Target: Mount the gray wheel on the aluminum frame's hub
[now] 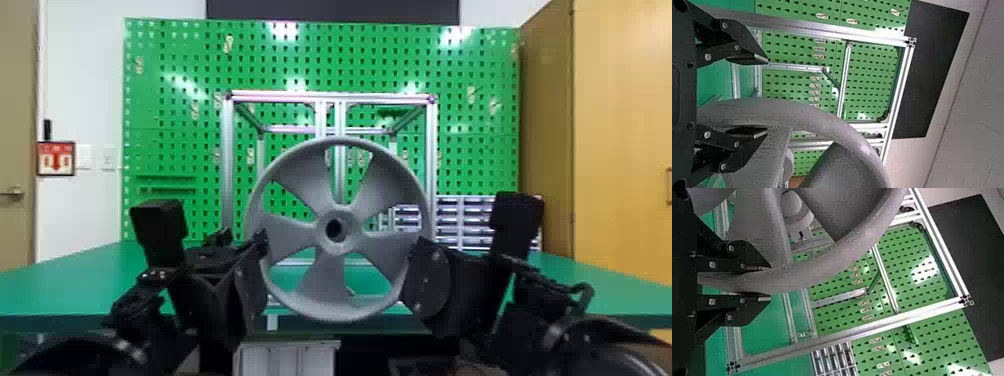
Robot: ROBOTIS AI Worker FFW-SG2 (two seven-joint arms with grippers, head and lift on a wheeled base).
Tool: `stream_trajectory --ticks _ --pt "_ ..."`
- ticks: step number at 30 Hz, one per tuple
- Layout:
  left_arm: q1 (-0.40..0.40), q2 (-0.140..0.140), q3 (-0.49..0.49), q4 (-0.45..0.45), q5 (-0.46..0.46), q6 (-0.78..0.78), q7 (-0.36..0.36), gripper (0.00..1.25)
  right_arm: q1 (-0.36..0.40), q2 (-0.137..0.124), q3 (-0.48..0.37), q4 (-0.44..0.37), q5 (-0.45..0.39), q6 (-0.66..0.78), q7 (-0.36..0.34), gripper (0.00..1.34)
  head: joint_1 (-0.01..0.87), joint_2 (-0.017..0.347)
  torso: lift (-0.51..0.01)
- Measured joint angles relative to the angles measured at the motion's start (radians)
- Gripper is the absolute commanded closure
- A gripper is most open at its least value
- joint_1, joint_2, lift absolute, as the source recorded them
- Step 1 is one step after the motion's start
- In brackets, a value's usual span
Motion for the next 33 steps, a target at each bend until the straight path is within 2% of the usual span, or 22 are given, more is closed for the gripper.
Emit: stream_trajectory --ticks 18,33 --pt "-0.037 -0.012 -0.016 0.065 -0.02 -0.015 0.009 0.6 -0.039 0.011 0.005 0.101 -0.022 -0.014 0.0 1.14 -0.005 0.006 -0.499" --pt "-0.082 -0.014 -0.028 0.097 -0.047 -0.019 0.012 0.6 -0.08 0.012 0.011 0.143 -0.017 -0.017 0.0 1.14 -0.005 0.006 -0.499"
